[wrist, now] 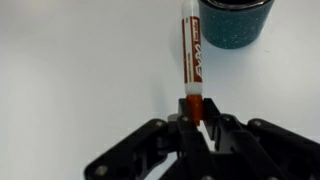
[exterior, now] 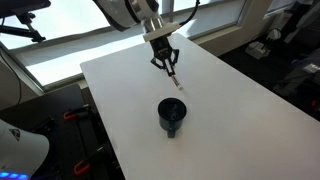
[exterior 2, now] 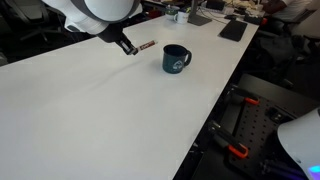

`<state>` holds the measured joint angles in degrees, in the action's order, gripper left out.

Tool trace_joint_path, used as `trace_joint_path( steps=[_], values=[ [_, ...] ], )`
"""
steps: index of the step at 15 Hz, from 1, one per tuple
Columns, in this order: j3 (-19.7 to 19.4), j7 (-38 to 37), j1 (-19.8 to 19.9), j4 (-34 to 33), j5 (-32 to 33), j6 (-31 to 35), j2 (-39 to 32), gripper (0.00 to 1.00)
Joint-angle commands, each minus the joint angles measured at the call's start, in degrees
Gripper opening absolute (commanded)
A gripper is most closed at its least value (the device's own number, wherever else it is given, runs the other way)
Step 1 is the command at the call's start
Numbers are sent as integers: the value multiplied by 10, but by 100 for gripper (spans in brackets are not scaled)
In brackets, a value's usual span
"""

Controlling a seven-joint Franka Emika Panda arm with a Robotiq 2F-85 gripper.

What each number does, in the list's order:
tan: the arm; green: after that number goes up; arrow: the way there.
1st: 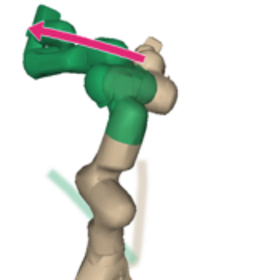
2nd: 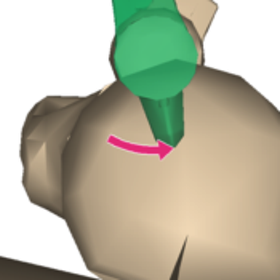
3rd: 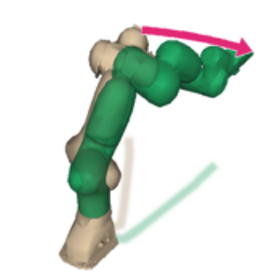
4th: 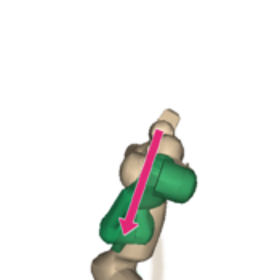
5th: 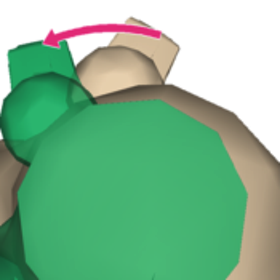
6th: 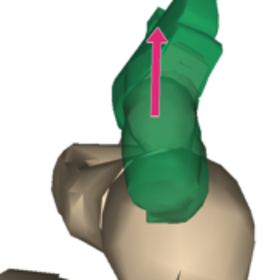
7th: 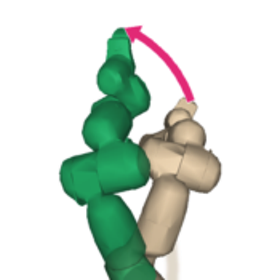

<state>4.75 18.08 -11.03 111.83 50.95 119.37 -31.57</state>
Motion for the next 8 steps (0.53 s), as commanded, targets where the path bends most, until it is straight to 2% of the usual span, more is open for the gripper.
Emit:
trace_joint_path(
  steps=[1, 8],
  values=[
    [10, 33, 2, -37, 18, -24, -33, 5],
    [9, 109, 33, -77, 11, -13, -88, 5]
  ],
)
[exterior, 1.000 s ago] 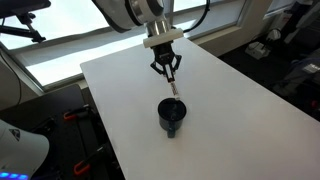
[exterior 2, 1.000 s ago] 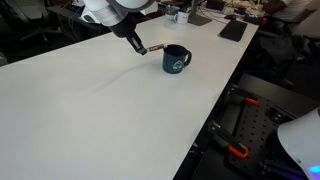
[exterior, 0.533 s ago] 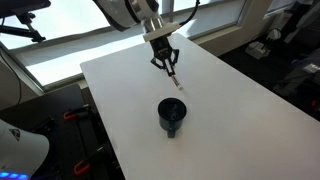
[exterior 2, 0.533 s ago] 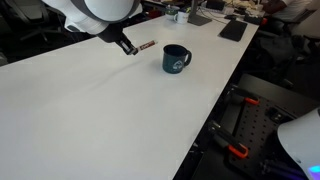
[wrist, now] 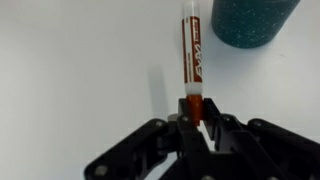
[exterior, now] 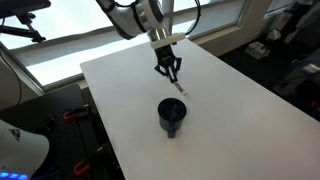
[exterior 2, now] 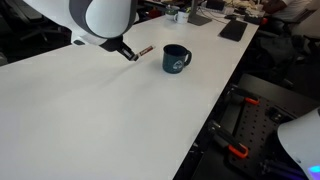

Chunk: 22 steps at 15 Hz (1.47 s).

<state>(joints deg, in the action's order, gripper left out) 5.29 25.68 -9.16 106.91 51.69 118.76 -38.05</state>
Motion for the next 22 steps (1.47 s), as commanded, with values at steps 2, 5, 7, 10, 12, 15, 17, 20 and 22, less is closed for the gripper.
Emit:
trace_joint_path(
  steps=[2, 5, 7, 10, 12, 15, 17, 20, 22],
  values=[
    [3, 50, 24, -39, 3, -5, -38, 5],
    [3, 79, 38, -59, -1, -5, -61, 5],
    [2, 93, 45, -75, -7, -8, -78, 5],
    [1, 106, 58, -103, -24, -14, -103, 5],
    [3, 113, 67, -128, -52, -33, -118, 5],
    [3, 134, 82, -181, -136, -96, -145, 51],
    [-8, 121, 71, -153, -129, -75, -125, 67],
    [-10, 126, 72, -163, -136, -81, -131, 64],
    [-10, 126, 70, -162, -136, -81, -131, 67]
  ],
)
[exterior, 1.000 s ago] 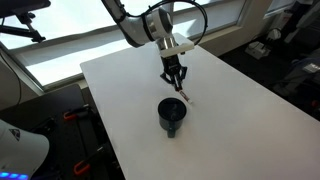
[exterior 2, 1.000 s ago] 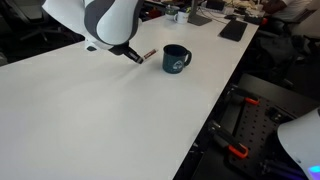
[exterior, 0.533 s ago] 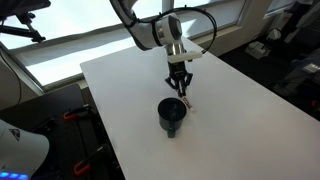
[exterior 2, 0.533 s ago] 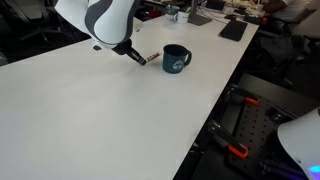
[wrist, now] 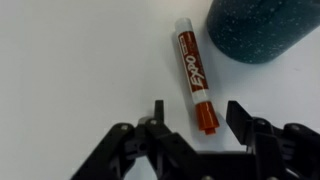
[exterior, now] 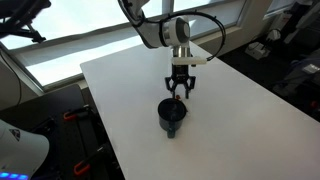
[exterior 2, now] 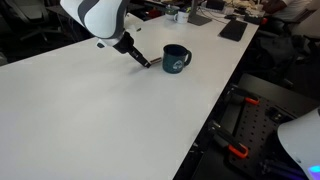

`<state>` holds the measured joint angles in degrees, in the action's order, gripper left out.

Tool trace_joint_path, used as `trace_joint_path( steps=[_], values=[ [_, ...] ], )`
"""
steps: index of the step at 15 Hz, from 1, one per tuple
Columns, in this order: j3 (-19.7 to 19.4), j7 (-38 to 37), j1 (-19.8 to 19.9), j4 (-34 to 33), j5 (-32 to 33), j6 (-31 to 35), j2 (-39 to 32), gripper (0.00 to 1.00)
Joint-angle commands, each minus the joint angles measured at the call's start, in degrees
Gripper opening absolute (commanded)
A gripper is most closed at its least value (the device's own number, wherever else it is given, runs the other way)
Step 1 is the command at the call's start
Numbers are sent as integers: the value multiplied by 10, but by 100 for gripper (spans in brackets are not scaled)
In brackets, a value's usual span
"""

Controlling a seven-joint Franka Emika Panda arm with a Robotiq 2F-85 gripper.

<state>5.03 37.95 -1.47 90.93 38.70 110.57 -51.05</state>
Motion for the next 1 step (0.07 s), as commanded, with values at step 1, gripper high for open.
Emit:
trace_joint_path(
  steps=[1],
  values=[
    [-7, 3, -7, -2, -6, 1, -1, 67]
  ],
)
